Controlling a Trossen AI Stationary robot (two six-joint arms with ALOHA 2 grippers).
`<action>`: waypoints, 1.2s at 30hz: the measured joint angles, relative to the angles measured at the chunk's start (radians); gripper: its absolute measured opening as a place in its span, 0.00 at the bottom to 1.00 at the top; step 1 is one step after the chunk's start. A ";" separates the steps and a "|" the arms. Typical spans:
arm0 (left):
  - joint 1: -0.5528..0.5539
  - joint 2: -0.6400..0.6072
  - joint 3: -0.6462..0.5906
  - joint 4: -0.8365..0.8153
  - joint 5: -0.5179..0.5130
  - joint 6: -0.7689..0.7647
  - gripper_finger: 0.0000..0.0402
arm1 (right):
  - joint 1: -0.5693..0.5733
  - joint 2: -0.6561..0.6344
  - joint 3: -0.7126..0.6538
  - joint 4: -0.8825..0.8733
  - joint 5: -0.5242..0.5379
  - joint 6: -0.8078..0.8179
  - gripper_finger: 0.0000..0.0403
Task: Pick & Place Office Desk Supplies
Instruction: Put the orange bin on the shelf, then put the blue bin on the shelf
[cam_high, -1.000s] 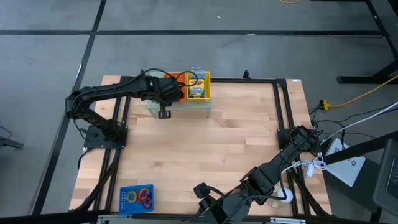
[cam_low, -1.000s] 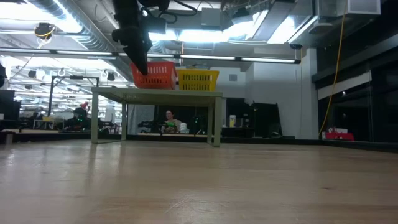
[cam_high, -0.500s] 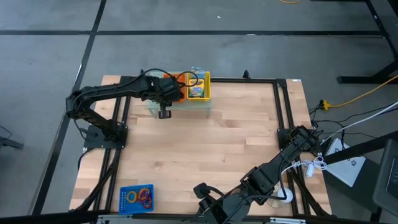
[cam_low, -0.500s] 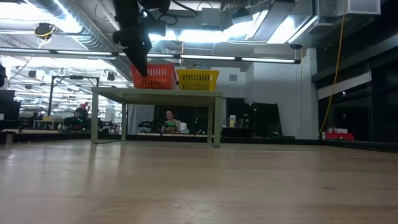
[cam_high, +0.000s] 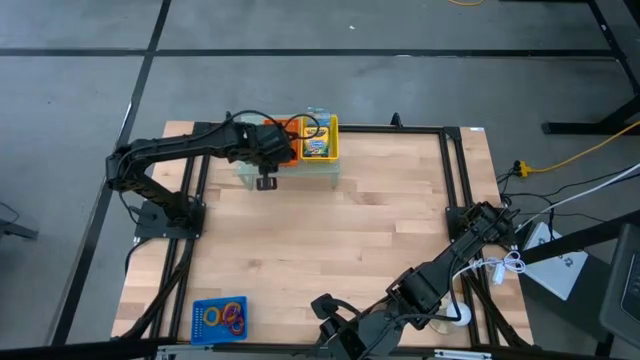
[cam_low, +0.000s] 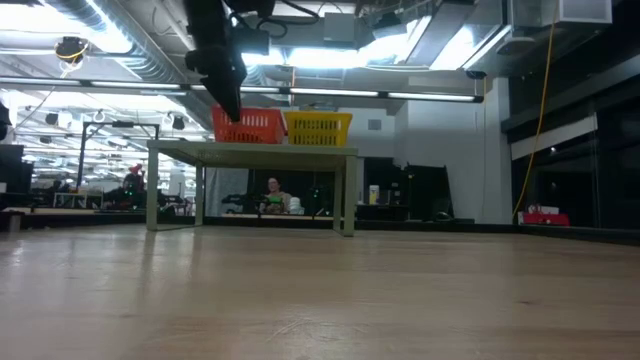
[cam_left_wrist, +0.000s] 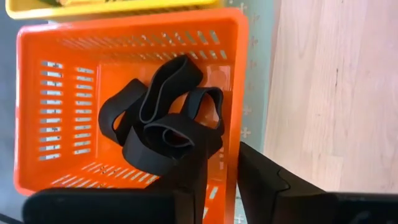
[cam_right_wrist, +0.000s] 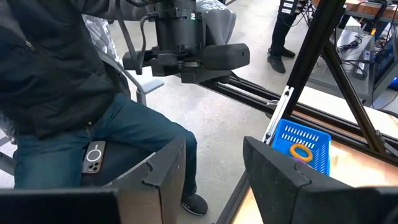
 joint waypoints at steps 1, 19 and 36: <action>-0.004 0.000 0.000 0.004 0.000 0.000 0.20 | 0.000 0.000 0.000 0.000 0.000 0.000 0.40; -0.122 -0.032 0.176 -0.044 -0.006 -0.135 0.23 | 0.000 0.000 0.000 -0.007 0.000 0.000 0.40; -0.880 -0.274 -0.046 -0.073 0.025 -0.752 0.23 | 0.001 0.000 0.000 -0.007 -0.052 -0.029 0.40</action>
